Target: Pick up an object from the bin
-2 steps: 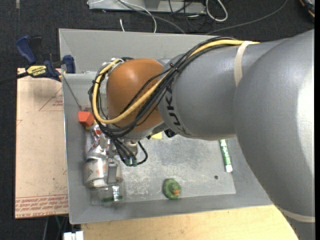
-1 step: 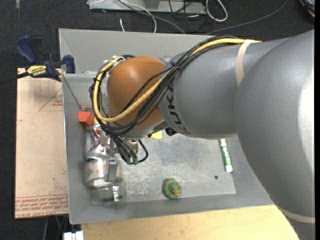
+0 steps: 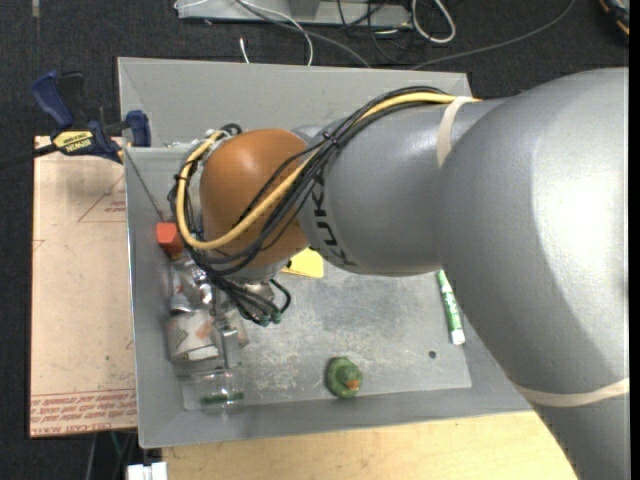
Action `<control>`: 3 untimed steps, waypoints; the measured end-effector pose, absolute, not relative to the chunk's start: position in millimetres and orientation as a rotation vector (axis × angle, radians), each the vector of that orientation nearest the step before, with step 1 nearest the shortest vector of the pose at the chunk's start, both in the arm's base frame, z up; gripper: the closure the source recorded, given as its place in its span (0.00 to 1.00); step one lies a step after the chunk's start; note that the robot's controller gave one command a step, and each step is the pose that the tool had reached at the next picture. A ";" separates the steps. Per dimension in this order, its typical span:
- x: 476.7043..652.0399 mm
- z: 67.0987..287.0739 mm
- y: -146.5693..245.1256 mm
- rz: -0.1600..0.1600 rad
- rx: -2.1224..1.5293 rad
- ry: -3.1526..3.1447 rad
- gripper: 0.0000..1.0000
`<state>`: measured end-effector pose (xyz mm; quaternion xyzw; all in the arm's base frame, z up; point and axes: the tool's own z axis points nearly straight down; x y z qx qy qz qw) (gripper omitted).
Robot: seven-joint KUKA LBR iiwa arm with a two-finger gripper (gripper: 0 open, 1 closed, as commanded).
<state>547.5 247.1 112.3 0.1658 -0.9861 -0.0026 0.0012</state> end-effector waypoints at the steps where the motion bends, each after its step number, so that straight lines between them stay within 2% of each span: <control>1: 543.2 127.7 245.2 -0.014 0.502 -3.118 0.00; 2: 544.0 110.1 252.5 -0.010 1.006 -2.988 0.00; 3: 543.1 120.5 246.4 -0.011 1.042 -2.981 0.00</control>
Offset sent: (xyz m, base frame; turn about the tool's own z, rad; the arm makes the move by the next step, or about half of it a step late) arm -0.0089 0.0040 -0.0423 -0.5496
